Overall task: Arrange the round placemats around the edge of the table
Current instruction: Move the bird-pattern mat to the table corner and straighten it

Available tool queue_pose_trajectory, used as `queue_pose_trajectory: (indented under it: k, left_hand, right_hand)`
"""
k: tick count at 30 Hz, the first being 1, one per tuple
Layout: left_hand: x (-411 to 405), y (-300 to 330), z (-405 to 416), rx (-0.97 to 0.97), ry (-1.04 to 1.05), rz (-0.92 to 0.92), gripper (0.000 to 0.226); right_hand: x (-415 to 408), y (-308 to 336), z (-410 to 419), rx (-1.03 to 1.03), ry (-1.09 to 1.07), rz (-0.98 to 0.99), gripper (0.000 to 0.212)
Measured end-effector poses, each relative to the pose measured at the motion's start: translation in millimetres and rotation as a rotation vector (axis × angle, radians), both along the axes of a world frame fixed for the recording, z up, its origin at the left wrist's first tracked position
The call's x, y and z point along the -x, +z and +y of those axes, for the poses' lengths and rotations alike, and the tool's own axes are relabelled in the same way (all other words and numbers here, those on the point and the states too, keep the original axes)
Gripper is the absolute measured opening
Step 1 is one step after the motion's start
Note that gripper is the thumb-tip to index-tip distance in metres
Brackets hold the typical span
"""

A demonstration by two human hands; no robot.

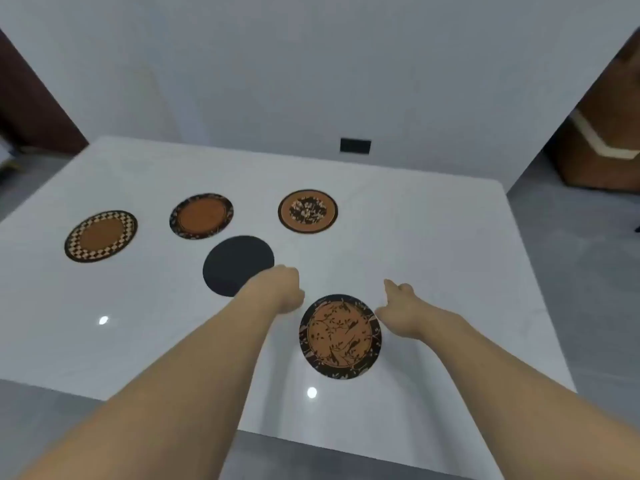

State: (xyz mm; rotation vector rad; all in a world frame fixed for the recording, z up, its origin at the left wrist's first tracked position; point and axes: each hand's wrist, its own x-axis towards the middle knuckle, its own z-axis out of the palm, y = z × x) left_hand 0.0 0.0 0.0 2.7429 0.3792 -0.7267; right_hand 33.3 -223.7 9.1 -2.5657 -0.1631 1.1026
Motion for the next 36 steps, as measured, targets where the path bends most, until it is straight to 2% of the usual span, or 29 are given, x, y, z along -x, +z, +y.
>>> queue_pose_trajectory:
  k: [3, 7, 11, 13, 16, 21, 24, 26, 28, 30, 32, 36]
  left_hand:
    - [-0.4, -36.8, -5.5, 0.034, 0.054, 0.073, 0.040]
    - [-11.0, -67.9, -9.4, 0.096, 0.194, 0.011, 0.037]
    - [-13.3, -75.2, -13.9, 0.087, 0.228, 0.034, 0.034]
    - [-11.9, -79.4, -14.6, 0.150, 0.269, 0.039, 0.025]
    - [-8.2, -82.9, -14.6, 0.262, 0.323, 0.036, 0.021]
    - [-3.4, -82.1, -24.6, 0.339, 0.388, -0.036, 0.021]
    - [-3.6, -80.9, -34.1, 0.383, 0.451, -0.121, 0.029]
    - [-8.0, -80.2, -35.7, 0.471, 0.470, -0.117, 0.021]
    - [-15.0, -76.1, -35.1, 0.623, 0.482, -0.069, 0.023]
    - [-27.6, -67.3, -39.2, 0.739, 0.473, -0.050, 0.021]
    - [-47.3, -60.8, -51.1, 0.767, 0.476, -0.115, 0.020]
    - [-97.2, -58.5, -94.6, 0.844, 0.539, -0.234, 0.021]
  right_hand:
    - [-10.2, -38.9, 6.9, 0.018, -0.115, 0.040, 0.060]
    - [-17.5, -76.4, 16.3, -0.080, -0.289, 0.000, 0.042]
    - [-20.3, -90.9, 19.6, -0.077, -0.258, -0.038, 0.005]
    - [-22.2, -93.2, 15.7, -0.083, -0.222, -0.034, 0.023]
    - [-29.5, -91.5, 8.7, -0.160, -0.238, 0.016, 0.031]
    - [-30.1, -82.0, -5.8, -0.383, -0.300, 0.055, 0.010]
    - [-35.2, -75.1, -22.1, -0.590, -0.381, 0.156, 0.008]
    - [-43.1, -69.1, -34.4, -0.691, -0.437, 0.183, 0.008]
    - [-51.7, -65.2, -45.5, -0.738, -0.487, 0.154, 0.007]
    - [-60.8, -64.1, -54.9, -0.789, -0.567, 0.119, 0.006]
    - [-71.8, -63.3, -65.9, -0.864, -0.690, 0.121, 0.004]
    - [-98.3, -64.4, -105.1, -1.184, -1.008, 0.222, 0.024]
